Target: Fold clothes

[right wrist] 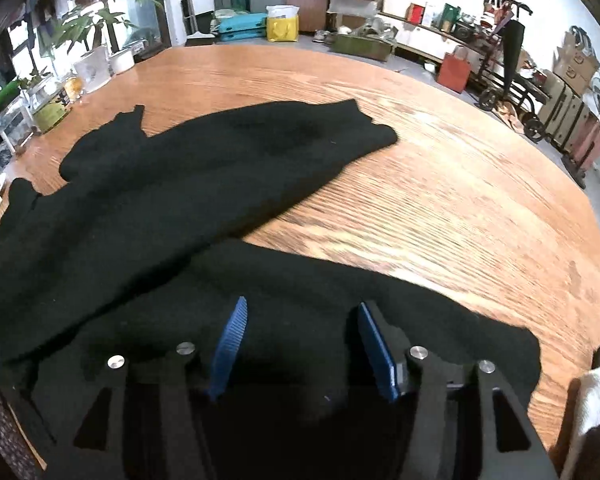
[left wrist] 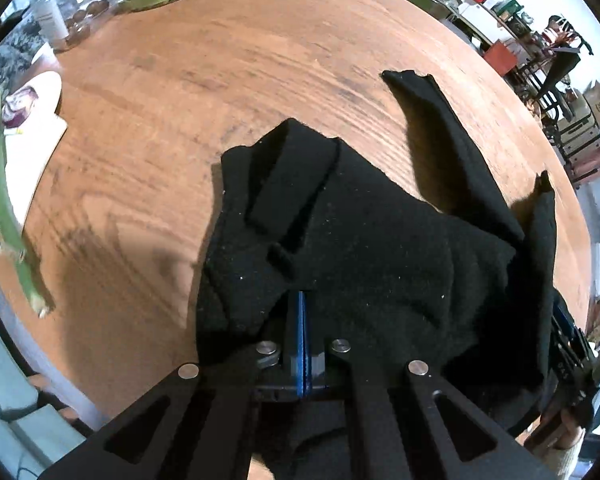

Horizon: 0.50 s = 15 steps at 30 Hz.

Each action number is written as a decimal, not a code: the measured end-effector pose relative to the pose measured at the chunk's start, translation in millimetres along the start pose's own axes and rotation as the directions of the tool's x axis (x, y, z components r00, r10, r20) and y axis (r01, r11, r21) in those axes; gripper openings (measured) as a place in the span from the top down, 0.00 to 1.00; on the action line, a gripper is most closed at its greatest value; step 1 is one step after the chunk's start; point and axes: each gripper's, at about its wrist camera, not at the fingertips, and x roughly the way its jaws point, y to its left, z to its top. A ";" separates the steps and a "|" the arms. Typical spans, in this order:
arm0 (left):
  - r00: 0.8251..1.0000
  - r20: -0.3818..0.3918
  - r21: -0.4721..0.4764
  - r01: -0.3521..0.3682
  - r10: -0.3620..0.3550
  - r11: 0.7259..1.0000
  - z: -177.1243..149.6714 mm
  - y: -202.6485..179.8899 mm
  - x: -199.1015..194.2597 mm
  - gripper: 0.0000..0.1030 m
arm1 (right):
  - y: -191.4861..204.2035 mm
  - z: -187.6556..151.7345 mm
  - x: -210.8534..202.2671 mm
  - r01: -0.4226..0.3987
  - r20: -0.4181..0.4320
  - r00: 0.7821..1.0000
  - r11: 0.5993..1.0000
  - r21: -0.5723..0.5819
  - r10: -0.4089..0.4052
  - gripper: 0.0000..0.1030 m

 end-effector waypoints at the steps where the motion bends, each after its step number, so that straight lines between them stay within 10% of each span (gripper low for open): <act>1: 1.000 -0.001 0.001 0.003 -0.003 1.000 -2.2 1.9 -0.8 0.97 | -2.6 -1.7 -1.5 0.005 -0.001 1.000 1.000 0.007 -0.005 0.42; 7: 0.989 -0.085 0.044 -0.119 0.123 0.992 -6.9 7.1 -7.3 0.97 | -14.5 -4.5 1.4 0.040 -0.026 0.999 0.999 0.028 -0.040 0.42; 13: 0.998 -0.054 0.139 -0.020 0.027 0.990 38.9 -40.8 -30.6 0.97 | 5.5 27.2 -8.2 -0.076 -0.101 0.992 0.997 0.031 0.078 0.50; 15: 0.989 -0.108 0.203 -0.078 0.101 0.976 51.8 -57.4 -5.5 0.97 | 23.2 39.3 -7.9 -0.072 -0.092 0.993 0.997 -0.032 0.069 0.50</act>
